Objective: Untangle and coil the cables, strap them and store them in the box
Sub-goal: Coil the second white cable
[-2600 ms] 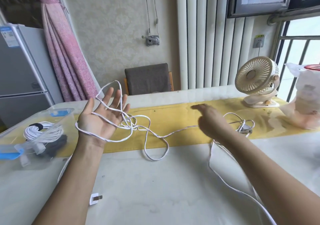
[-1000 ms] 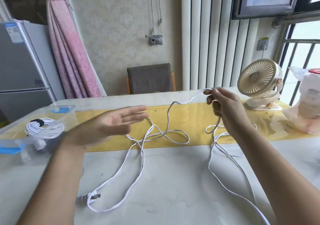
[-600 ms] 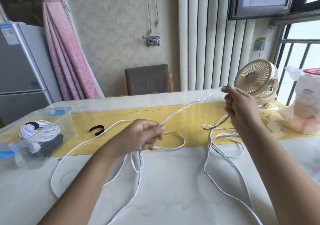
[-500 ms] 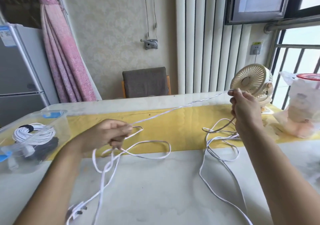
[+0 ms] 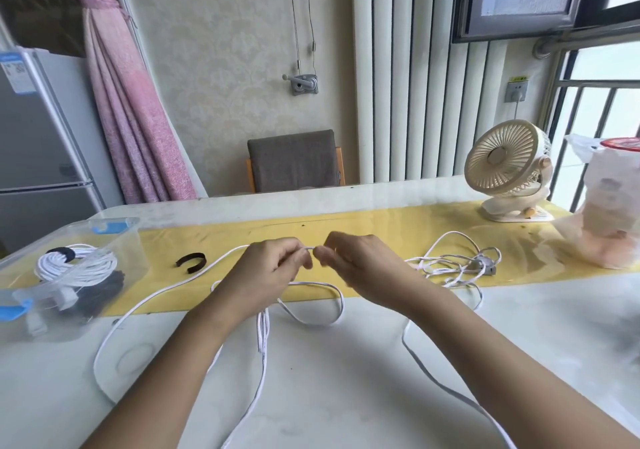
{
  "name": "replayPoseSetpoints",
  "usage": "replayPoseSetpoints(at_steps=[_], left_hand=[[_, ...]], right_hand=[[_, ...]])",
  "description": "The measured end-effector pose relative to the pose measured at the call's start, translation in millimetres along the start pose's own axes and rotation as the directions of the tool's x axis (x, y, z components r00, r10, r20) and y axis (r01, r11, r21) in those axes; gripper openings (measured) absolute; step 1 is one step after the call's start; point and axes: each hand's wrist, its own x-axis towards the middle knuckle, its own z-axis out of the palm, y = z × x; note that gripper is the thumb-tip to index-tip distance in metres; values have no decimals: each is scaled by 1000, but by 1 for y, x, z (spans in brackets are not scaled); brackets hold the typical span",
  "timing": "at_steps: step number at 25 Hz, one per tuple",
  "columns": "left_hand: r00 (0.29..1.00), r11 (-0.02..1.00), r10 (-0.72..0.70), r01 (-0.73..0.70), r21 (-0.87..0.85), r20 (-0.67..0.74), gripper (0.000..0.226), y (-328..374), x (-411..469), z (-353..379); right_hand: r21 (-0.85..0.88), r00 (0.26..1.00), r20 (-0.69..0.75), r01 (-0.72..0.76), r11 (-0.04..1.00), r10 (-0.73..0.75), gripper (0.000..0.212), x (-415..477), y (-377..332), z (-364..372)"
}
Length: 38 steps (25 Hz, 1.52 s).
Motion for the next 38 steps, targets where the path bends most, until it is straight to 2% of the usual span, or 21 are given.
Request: replayPoseSetpoints(at_steps=[2,4,5,7,8,10,12,14,15,17,19,20,22,24,27,29,31,33,35,37,38], left_hand=[[999,995,-9,14,102,-48,18,-9,2,-8],[997,978,-59,70,194,-57,14,-23,4,-16],[992,965,-88,108,238,-92,15,-31,5,-21],[963,933,-127,197,300,-239,16,-48,6,-34],[940,919,-139,240,313,-312,15,-55,5,-41],[908,938,-139,248,240,-395,13,-64,3,-49],[918,981,-61,128,148,-393,14,-60,3,-49],[934,983,71,-7,181,-350,36,-47,5,-39],[938,976,120,-52,210,-325,44,-40,8,-33],[939,956,189,-110,271,-288,49,-29,12,-20],[934,932,235,-138,337,-268,50,-22,12,-7],[931,920,248,-140,367,-266,49,-18,11,-3],[926,902,265,-138,410,-270,45,-14,9,2],[928,893,261,-128,431,-265,44,-16,9,3],[947,909,178,-54,413,-268,45,-26,11,-3],[947,924,126,-5,382,-294,40,-32,12,-6],[945,911,93,47,410,-315,40,-40,14,-11],[956,881,25,117,459,-292,42,-56,15,-20],[962,877,-38,162,453,-270,37,-67,12,-27],[954,892,-3,137,430,-299,36,-67,10,-32],[950,905,38,99,414,-309,37,-60,10,-32]], right_hand=[[-24,1000,-30,1,1000,-2,32,0,0,-8],[18,960,-272,-63,998,65,34,3,4,-27],[88,884,-438,-135,987,160,35,3,9,-41],[124,624,-709,-350,928,330,36,-5,31,-74],[82,520,-772,-489,868,366,36,-13,45,-90],[33,438,-763,-708,705,476,36,-29,71,-112],[-38,441,-662,-827,561,606,34,-31,88,-112],[-212,534,-596,-825,524,599,30,-23,93,-97],[-286,611,-579,-773,567,541,34,-16,91,-87],[-319,782,-510,-560,765,359,37,-3,76,-65],[-105,886,-392,-310,945,247,30,4,46,-42],[47,927,-288,-236,971,239,29,5,29,-31],[319,976,-28,-197,927,217,33,4,4,-14],[382,974,156,-213,900,164,37,1,-7,-9],[482,965,235,-222,847,120,40,0,-7,-16],[560,982,133,-183,808,130,38,3,-2,-23],[664,961,-111,-119,738,255,37,6,8,-34],[803,852,-289,-31,595,435,37,7,24,-52],[854,716,-382,32,519,584,37,3,43,-69],[840,579,-432,-19,542,691,38,0,63,-73],[798,528,-463,-102,594,712,38,-1,71,-71]])
